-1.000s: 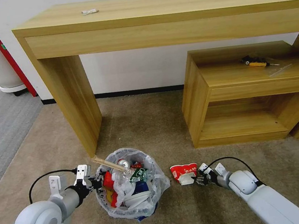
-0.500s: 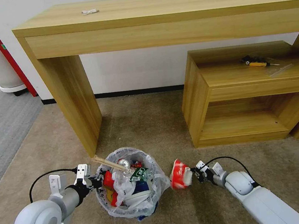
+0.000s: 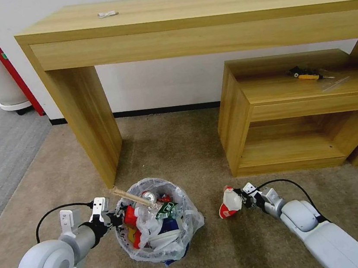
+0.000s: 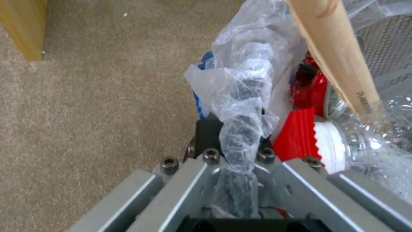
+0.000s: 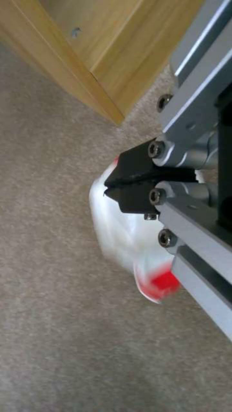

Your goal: Pick up the trash bin and place the garbage on the floor into it.

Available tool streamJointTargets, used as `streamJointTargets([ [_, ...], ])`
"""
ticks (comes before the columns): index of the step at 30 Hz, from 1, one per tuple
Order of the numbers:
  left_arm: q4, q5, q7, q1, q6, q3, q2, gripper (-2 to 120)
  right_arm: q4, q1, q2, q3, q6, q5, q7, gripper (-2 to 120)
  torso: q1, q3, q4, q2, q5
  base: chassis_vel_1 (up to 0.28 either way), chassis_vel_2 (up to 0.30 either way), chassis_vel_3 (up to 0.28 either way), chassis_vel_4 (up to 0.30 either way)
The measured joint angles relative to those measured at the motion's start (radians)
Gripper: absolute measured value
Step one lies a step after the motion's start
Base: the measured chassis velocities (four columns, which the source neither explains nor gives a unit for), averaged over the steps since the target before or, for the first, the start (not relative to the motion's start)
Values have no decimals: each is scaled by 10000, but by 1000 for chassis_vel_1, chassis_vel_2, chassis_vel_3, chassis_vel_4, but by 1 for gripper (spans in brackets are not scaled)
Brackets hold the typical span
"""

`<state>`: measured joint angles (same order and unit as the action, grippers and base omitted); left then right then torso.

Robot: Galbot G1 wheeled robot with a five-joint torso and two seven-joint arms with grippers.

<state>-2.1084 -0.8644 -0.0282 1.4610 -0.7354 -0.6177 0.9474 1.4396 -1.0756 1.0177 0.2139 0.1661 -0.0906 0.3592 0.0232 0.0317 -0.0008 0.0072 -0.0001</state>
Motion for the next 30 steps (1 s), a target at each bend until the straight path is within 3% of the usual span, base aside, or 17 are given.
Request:
streamJointTargets([
  [8,190,40,-9,-91,0,30,16,0,1399,-262,-88,349,130,-283,-193,0,0,-1,2,1,-3,0,0,0,0],
  [13,295,43,-27,-201,0,114,10,0,1433,-257,-87,208,489,-505,-885,0,0,0,1,0,0,0,0,0,0],
  [15,378,43,-51,-263,0,134,-4,0,1498,-390,103,152,1427,-1095,-1879,0,0,0,0,0,-1,0,0,0,0],
  [16,378,43,-51,-263,0,134,-4,0,1498,-390,103,152,1427,-1095,-1879,0,0,0,0,0,-1,0,0,0,0],
  [19,467,53,-117,-262,0,86,-40,0,2031,-740,176,139,3067,-2662,-3704,14,0,0,0,0,-3,0,0,0,0],
  [21,479,60,-135,-256,0,72,-41,0,2167,-795,174,120,3315,-3115,-4111,17,0,0,-1,0,-3,0,0,0,0],
  [24,583,101,-188,-260,0,79,-43,0,2862,-911,670,-112,4675,-6305,-7371,32,0,-1,1,1,-2,0,0,0,0],
  [30,626,131,-191,-332,0,209,-69,0,2619,-618,1309,-185,5554,-8336,-9228,52,0,-1,3,0,-5,0,0,0,0],
])
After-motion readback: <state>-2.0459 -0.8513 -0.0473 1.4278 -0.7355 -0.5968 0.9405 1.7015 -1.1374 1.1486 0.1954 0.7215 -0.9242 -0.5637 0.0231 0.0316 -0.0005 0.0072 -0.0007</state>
